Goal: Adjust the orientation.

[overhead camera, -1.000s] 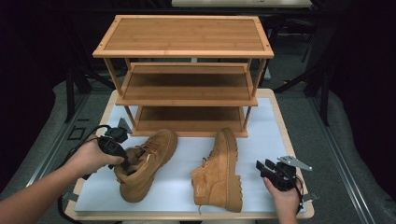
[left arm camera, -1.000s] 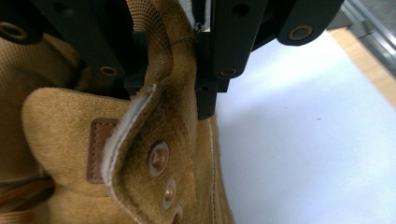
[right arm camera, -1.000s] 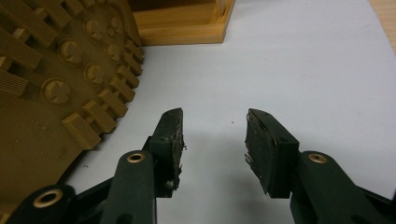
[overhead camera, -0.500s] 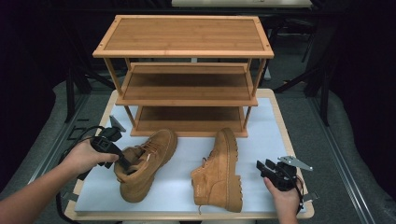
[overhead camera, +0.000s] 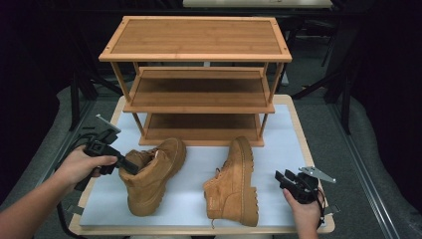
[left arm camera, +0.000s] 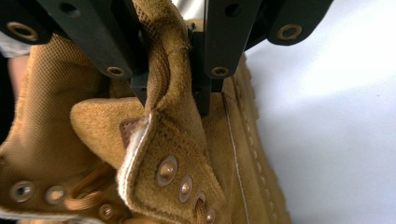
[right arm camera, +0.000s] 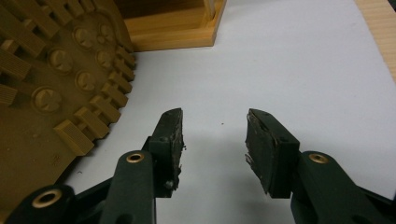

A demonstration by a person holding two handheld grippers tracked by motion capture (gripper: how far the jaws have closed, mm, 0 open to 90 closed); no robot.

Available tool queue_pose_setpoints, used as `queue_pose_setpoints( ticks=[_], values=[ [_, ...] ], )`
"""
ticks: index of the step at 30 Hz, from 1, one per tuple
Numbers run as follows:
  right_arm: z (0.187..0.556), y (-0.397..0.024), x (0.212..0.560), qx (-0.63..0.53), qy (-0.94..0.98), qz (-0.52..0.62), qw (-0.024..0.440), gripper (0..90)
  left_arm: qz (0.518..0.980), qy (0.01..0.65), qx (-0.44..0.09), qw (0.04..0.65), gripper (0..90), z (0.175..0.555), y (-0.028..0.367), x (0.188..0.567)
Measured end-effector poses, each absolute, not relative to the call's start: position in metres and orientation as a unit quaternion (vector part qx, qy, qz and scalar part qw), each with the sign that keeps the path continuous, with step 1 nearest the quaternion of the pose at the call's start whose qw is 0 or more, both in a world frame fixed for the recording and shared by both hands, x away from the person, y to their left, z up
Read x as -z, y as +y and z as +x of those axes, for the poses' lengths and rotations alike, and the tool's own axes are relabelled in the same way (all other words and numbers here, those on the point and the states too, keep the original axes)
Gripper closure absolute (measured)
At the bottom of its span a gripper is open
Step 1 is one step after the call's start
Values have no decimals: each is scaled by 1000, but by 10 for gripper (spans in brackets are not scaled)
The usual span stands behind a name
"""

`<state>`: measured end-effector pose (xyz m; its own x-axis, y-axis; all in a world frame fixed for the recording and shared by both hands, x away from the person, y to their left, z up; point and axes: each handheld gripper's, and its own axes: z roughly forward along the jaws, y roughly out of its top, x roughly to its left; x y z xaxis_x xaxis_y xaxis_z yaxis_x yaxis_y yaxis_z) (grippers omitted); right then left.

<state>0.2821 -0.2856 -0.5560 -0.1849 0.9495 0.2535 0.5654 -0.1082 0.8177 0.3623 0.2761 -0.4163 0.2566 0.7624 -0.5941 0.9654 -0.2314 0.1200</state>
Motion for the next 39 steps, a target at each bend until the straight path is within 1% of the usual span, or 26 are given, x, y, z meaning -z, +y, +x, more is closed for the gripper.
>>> queue_pose_setpoints(
  ticks=[2, 13, 18, 28, 33, 39],
  values=[
    [282, -287, 556, -438, 632, 603, 212, 555, 753, 572, 210, 247, 790, 360, 279, 411],
    [282, -287, 556, -441, 628, 605, 212, 554, 749, 570, 199, 274, 793, 348, 289, 375],
    [281, -288, 555, -439, 629, 607, 208, 554, 747, 567, 203, 282, 793, 346, 292, 367],
    [282, -288, 557, -446, 623, 606, 214, 554, 742, 573, 196, 287, 795, 337, 297, 347],
    [282, -288, 557, -447, 619, 609, 214, 550, 741, 572, 194, 294, 795, 327, 303, 322],
    [281, -289, 557, -448, 615, 611, 218, 540, 749, 567, 158, 305, 794, 318, 308, 275]
  ],
)
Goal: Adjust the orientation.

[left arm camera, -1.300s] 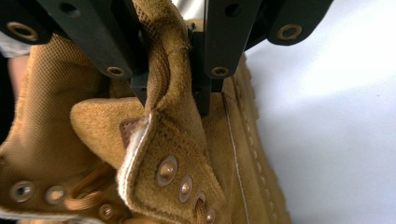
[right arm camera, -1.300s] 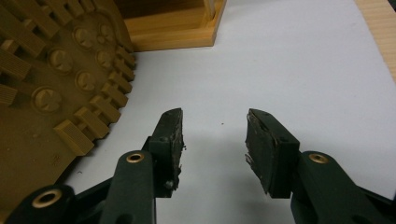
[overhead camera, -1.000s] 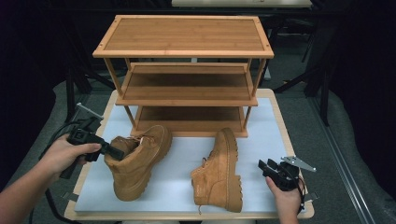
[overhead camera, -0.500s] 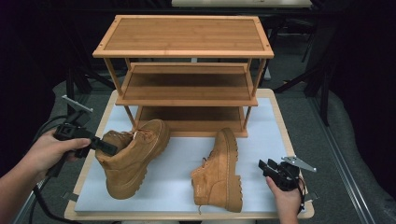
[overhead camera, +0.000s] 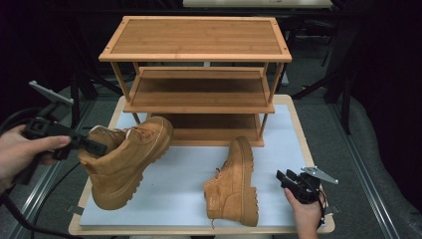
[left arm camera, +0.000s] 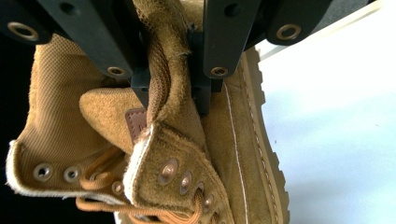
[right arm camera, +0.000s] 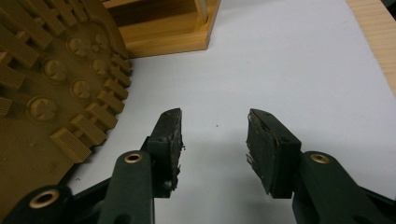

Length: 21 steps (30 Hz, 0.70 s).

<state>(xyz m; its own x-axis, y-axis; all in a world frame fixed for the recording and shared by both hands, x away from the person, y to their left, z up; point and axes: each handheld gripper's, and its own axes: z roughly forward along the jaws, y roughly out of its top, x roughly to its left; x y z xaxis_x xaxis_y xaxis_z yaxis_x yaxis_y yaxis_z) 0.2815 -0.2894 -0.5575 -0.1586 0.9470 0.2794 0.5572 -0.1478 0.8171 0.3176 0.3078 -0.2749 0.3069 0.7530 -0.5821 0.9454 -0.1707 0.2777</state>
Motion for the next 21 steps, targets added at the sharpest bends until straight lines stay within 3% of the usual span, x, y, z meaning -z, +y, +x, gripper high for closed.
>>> queue_pose_setpoints(
  ticks=[9, 21],
  values=[
    [281, -291, 558, -452, 607, 616, 221, 535, 735, 566, 130, 351, 795, 324, 316, 244],
    [280, -295, 558, -465, 588, 624, 219, 531, 692, 574, 132, 418, 796, 364, 305, 259]
  ],
)
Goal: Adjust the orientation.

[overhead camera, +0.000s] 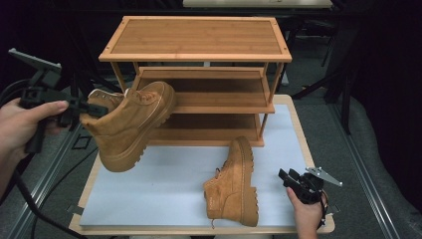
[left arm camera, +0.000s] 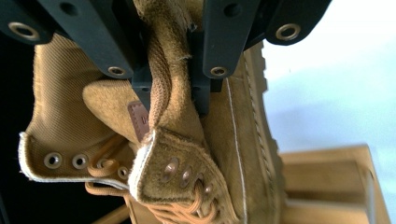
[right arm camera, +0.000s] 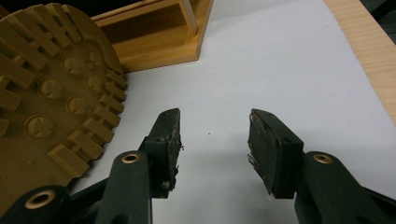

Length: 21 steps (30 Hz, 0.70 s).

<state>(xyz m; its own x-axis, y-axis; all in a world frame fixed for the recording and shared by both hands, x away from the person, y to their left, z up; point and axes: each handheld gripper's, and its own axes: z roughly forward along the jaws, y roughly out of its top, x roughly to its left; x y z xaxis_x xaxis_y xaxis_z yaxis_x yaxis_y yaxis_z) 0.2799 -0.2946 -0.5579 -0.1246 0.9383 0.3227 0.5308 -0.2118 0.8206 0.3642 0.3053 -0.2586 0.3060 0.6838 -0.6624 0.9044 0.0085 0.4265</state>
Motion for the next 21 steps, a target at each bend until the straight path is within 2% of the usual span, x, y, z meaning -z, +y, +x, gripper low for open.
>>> queue_pose_setpoints(
  ticks=[13, 21],
  values=[
    [281, -297, 560, -468, 588, 627, 206, 530, 657, 599, 95, 448, 795, 416, 275, 271],
    [282, -298, 561, -471, 585, 628, 205, 531, 642, 611, 66, 459, 795, 432, 248, 289]
  ],
)
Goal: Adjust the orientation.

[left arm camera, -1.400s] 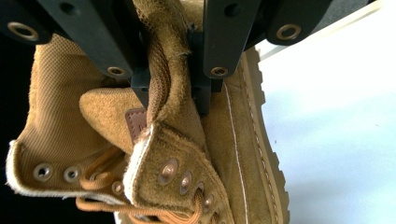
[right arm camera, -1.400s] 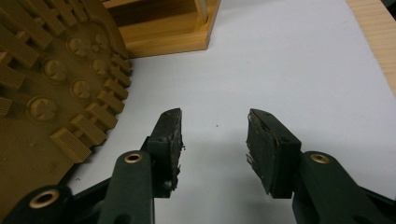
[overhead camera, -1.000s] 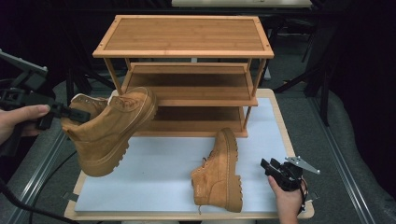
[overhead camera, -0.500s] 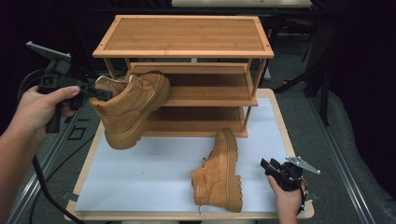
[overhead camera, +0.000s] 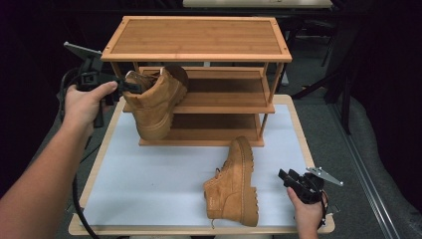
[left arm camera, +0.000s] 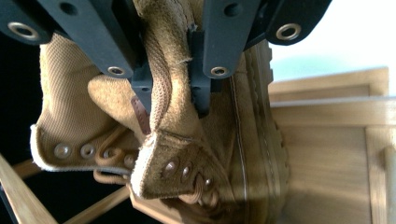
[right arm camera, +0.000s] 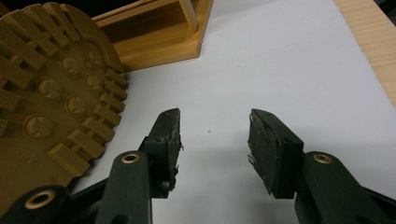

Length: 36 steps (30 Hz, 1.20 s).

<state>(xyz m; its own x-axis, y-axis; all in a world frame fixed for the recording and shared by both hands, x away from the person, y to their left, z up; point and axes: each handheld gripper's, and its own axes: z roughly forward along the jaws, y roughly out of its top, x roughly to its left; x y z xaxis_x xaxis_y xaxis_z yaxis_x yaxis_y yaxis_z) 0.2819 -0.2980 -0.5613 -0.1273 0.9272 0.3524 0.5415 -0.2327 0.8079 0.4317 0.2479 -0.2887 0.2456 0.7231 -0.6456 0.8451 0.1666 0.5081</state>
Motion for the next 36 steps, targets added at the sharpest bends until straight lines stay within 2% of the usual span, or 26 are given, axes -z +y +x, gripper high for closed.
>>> queue_pose_setpoints(
  ticks=[6, 10, 17, 22, 28, 36],
  values=[
    [282, -298, 562, -472, 586, 627, 202, 531, 621, 610, 66, 487, 792, 437, 227, 305],
    [282, -298, 562, -470, 589, 627, 199, 531, 618, 612, 36, 492, 790, 438, 210, 304],
    [282, -298, 562, -474, 588, 625, 199, 531, 609, 609, 46, 506, 774, 438, 205, 309],
    [283, -295, 562, -472, 589, 625, 199, 531, 617, 602, 58, 503, 708, 432, 202, 313],
    [284, -293, 563, -469, 593, 625, 195, 531, 634, 584, 60, 503, 542, 427, 204, 311],
    [284, -293, 563, -469, 595, 623, 194, 530, 658, 552, 12, 512, 492, 412, 212, 288]
  ],
)
